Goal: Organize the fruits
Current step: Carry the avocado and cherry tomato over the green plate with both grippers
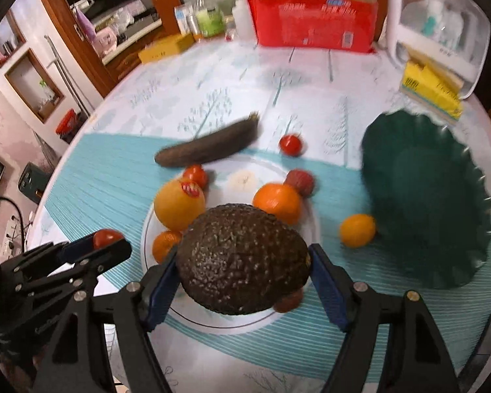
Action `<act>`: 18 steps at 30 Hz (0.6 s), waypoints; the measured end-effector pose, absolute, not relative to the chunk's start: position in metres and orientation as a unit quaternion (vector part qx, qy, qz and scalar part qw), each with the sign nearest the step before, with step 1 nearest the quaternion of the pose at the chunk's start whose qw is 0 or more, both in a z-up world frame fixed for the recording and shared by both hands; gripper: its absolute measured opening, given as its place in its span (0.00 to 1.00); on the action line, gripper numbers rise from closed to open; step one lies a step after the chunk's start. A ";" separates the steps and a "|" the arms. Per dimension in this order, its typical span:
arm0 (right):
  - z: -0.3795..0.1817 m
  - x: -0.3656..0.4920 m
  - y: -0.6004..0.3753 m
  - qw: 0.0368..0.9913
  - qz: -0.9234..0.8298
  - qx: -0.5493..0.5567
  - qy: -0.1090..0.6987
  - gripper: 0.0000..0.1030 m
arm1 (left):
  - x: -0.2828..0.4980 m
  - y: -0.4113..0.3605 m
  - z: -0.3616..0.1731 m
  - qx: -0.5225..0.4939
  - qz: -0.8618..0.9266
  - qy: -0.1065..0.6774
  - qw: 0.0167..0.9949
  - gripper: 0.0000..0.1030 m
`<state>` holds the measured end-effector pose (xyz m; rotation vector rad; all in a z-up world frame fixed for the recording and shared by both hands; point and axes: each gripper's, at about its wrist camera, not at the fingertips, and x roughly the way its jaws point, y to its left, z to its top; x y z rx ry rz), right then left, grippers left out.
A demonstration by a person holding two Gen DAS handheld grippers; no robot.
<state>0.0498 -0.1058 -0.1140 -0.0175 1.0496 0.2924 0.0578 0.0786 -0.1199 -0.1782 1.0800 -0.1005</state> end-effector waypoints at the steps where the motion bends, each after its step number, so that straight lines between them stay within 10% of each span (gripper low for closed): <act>1: -0.105 0.047 -0.112 0.861 0.135 -0.004 0.491 0.73 | 0.063 0.071 -0.110 -0.080 -0.059 0.506 0.857 0.34; 18: -0.056 0.067 -0.267 0.902 -0.055 0.035 0.427 0.74 | 0.173 -0.121 -0.056 -0.023 -0.233 0.479 0.846 0.34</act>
